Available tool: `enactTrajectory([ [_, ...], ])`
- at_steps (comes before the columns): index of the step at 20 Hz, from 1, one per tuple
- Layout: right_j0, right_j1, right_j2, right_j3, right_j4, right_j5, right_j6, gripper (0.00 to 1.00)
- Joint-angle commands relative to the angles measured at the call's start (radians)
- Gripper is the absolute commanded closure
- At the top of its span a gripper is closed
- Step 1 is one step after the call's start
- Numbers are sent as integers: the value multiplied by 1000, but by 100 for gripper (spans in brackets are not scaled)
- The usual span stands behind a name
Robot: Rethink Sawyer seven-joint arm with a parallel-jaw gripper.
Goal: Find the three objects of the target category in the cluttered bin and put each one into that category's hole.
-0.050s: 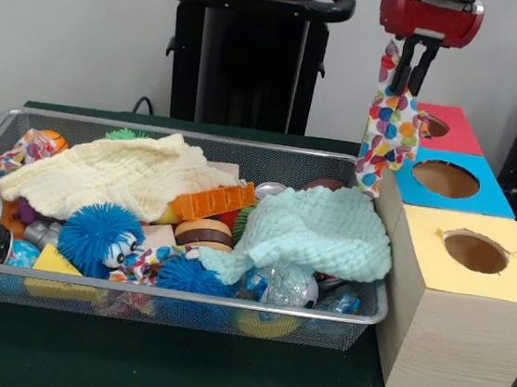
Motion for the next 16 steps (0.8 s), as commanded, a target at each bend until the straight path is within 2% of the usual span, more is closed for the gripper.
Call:
enactTrajectory([
  [1,22,-13,1,-10,63,54,299,100],
  [9,61,-1,-18,-14,100,39,314,100],
  [16,25,31,15,-10,121,-20,277,100],
])
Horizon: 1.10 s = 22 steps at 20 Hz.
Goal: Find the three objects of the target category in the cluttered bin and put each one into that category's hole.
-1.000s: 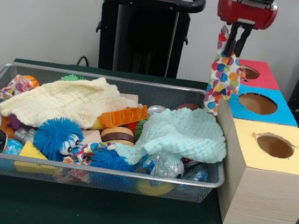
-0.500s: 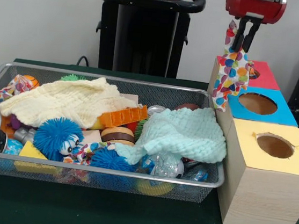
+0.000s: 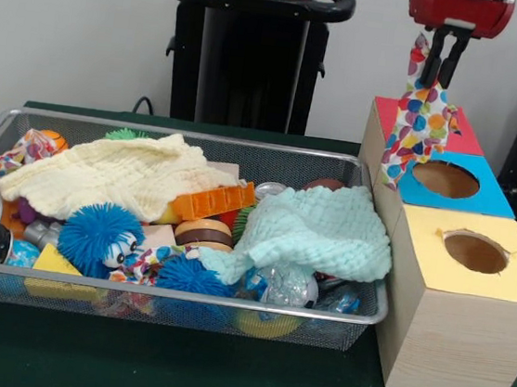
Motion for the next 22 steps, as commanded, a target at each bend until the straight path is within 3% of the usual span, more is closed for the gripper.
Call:
enactTrajectory([
  [1,-37,38,42,-10,53,-18,251,100],
  [17,-11,96,39,-94,83,-12,288,100],
  [22,2,82,24,-125,88,39,293,100],
])
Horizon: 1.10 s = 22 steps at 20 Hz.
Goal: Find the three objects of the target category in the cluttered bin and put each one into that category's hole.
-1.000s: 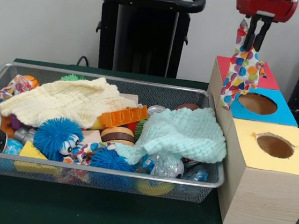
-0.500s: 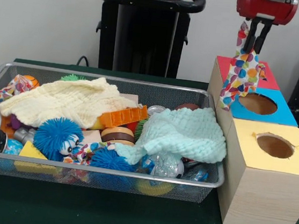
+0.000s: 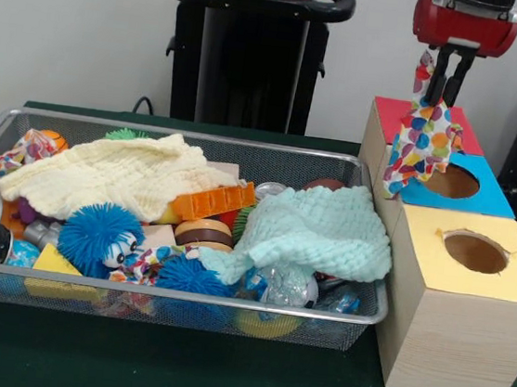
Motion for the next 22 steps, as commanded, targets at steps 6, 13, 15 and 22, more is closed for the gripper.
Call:
enactTrajectory([
  [6,6,29,15,-111,41,63,274,100],
  [13,9,38,18,-123,55,46,279,100],
  [15,5,40,23,-127,60,49,275,100],
  [22,3,64,38,-120,81,2,280,100],
])
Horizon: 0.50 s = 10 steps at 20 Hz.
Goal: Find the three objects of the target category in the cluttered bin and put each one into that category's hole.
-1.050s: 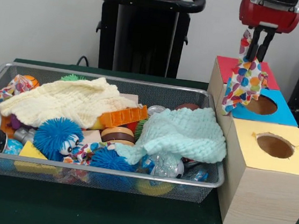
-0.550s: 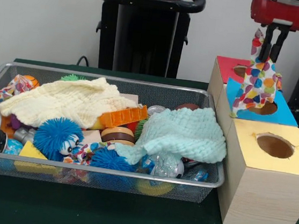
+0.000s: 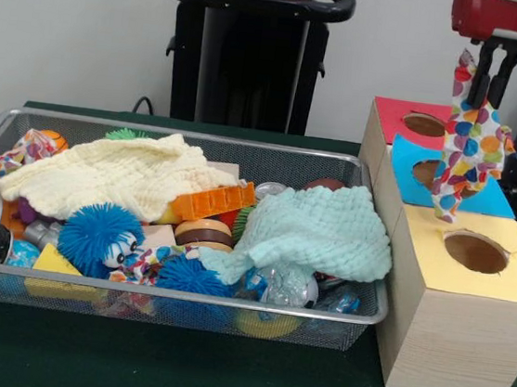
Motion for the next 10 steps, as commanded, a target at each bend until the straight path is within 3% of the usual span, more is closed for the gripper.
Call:
enactTrajectory([
  [1,-11,63,41,-13,51,-11,284,100],
  [10,10,101,20,-57,68,-14,302,100],
])
